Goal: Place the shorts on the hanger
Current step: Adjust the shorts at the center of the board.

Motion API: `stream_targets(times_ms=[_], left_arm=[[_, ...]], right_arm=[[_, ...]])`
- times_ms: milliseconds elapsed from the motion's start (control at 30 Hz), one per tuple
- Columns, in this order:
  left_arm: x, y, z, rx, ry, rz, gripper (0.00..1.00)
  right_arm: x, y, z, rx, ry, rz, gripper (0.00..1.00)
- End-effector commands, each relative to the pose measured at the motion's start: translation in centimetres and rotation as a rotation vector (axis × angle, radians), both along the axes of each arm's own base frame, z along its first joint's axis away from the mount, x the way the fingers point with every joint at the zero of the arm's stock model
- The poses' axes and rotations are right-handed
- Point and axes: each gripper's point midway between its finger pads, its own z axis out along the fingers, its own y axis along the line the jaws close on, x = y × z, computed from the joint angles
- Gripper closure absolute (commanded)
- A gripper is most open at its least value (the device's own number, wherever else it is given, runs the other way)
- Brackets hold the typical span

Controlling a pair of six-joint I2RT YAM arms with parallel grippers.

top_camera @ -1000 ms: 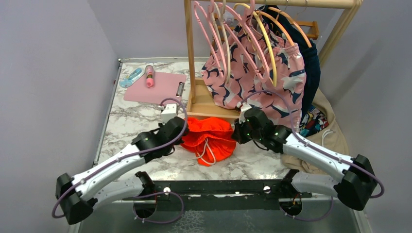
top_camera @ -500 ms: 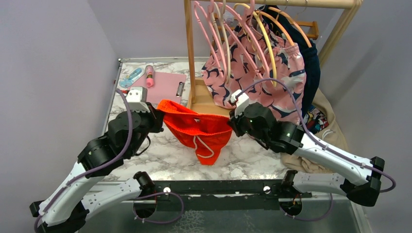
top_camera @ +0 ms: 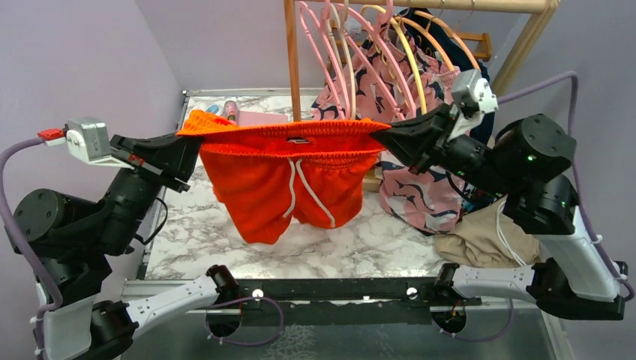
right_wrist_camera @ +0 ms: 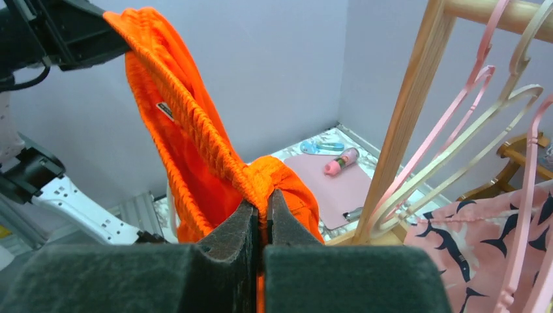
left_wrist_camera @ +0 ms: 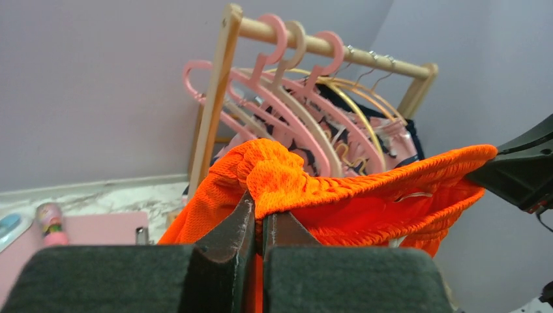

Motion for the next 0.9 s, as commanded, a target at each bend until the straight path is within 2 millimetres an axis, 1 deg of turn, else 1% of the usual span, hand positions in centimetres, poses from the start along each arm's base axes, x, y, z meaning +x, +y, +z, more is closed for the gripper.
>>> stream_targets(times_ms=[0,67,100,133,167,200,233,267,300,333,367,400,433,467,500,533,567,633,667,700,733,767,800,833,867], left_arm=[[-0.3,-0.2,1.0,-0.004,-0.072,-0.017,1.00],[0.3,0.2,-0.6,0.005,-0.039,0.023,1.00],[0.5,0.5,-0.8,0.008,-0.037,0.047,1.00],[0.7,0.9,-0.3,0.007,-0.049,0.068,1.00],[0.7,1.4,1.1,-0.002,-0.076,0.087,1.00],[0.7,1.7,3.0,-0.009,-0.113,0.103,1.00],[0.3,2.2,5.6,-0.034,-0.160,0.108,1.00],[0.1,2.1,7.8,-0.044,-0.198,0.102,1.00],[-0.5,2.3,10.4,-0.071,-0.246,0.089,1.00],[-1.2,2.5,12.5,-0.097,-0.291,0.068,1.00],[-1.8,2.5,14.1,-0.118,-0.325,0.048,1.00],[-2.3,2.6,15.0,-0.134,-0.347,0.032,1.00],[-2.5,2.7,15.3,-0.141,-0.356,0.025,1.00],[-2.6,2.7,15.0,-0.143,-0.352,0.023,1.00],[-2.3,2.5,14.1,-0.130,-0.334,0.029,1.00],[-1.2,1.8,12.0,-0.094,-0.293,0.041,1.00],[-0.5,1.6,10.0,-0.069,-0.259,0.063,1.00],[0.7,1.4,5.9,0.000,-0.200,0.105,1.00],[1.2,1.6,4.1,0.020,-0.168,0.134,1.00],[1.5,2.0,2.7,0.027,-0.142,0.159,1.00],[1.5,2.4,2.1,0.029,-0.132,0.176,1.00],[1.4,2.7,2.1,0.025,-0.135,0.183,1.00],[1.2,3.1,2.6,0.018,-0.149,0.191,1.00],[0.8,3.7,3.8,0.000,-0.174,0.199,1.00],[0.4,4.2,5.4,-0.018,-0.205,0.206,1.00]], right_arm=[[0.3,0.2,-2.5,-0.059,0.002,-0.005,0.99],[1.9,-0.3,-4.9,-0.091,0.036,-0.096,0.99],[2.5,-0.6,-5.5,-0.105,0.043,-0.131,0.99],[3.0,-0.9,-5.2,-0.108,0.038,-0.163,0.99],[3.3,-1.1,-4.0,-0.098,0.023,-0.188,0.99],[3.4,-1.4,-1.8,-0.067,-0.003,-0.196,0.99],[2.9,-1.5,1.0,-0.024,-0.039,-0.178,0.99],[1.9,-1.7,4.5,0.045,-0.081,-0.134,0.99],[0.4,-1.9,7.7,0.119,-0.130,-0.069,0.99],[-1.1,-2.1,10.2,0.183,-0.167,-0.010,0.99],[-2.2,-2.5,12.1,0.236,-0.196,0.034,0.99],[-2.8,-2.7,13.2,0.267,-0.207,0.057,0.99],[-3.0,-2.6,13.4,0.275,-0.208,0.068,0.99],[-2.8,-2.2,12.7,0.258,-0.195,0.067,0.99],[-2.2,-1.8,11.4,0.230,-0.175,0.056,0.99],[-1.3,-1.2,9.5,0.194,-0.152,0.030,0.99],[-0.4,-1.0,7.6,0.167,-0.129,-0.007,0.99],[0.9,-1.4,4.4,0.131,-0.094,-0.078,0.99],[1.2,-1.5,3.1,0.108,-0.080,-0.097,0.99],[1.6,-1.4,1.7,0.081,-0.064,-0.116,0.99],[1.9,-1.6,0.8,0.059,-0.053,-0.134,0.99],[2.2,-1.9,0.5,0.046,-0.052,-0.155,0.99],[2.4,-2.3,0.8,0.044,-0.058,-0.177,0.99],[2.5,-2.6,1.6,0.048,-0.071,-0.194,0.99],[2.5,-3.2,3.4,0.074,-0.094,-0.206,0.99]])
